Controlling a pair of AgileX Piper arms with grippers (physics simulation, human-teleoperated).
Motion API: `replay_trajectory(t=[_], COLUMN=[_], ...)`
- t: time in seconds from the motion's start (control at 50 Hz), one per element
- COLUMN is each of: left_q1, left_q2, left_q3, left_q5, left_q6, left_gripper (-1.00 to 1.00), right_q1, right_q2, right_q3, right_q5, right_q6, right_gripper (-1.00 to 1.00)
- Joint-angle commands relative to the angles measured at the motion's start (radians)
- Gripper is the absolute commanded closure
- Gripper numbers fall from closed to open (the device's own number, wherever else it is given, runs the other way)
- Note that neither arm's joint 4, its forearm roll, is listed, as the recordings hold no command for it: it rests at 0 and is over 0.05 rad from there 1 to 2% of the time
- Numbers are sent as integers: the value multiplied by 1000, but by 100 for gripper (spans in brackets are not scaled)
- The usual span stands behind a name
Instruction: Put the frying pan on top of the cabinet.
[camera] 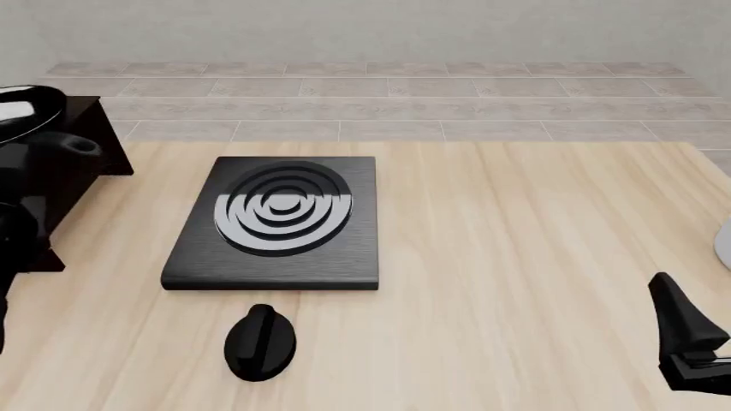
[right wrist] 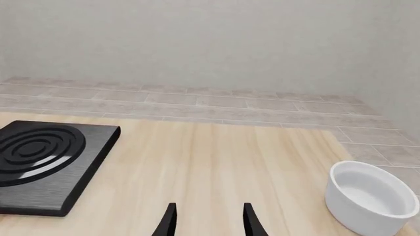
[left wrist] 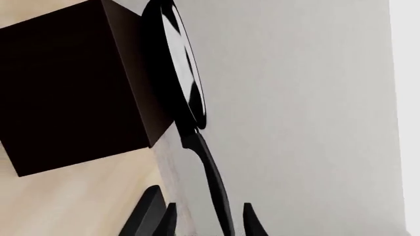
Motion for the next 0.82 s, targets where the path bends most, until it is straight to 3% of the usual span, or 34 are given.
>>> replay_trajectory(t=[0.02, 0.3, 0.4, 0.5, 0.66, 0.82], left_q1=[-12, -56, -65, -61, -91, -135], left_q2=[-119, -354, -467, -621, -996, -1358], left_q3=[85, 245, 287, 292, 292, 272], left_q5=[28, 92, 160, 315, 661, 1007], left_q6=[13, 9, 26, 26, 51, 147], left_gripper=[-100, -100, -100, -100, -100, -100], right_q1=[1, -2, -2, -8, -5, -11], right_q2=[-3, -17, -16, -25, -32, -34], right_q3=[0, 0, 0, 0, 0, 0], right_q5=[1, 9, 8, 11, 13, 13], right_q6=[-2, -6, -6, -1, -7, -3], right_gripper=[-100, -100, -100, -100, -100, -100])
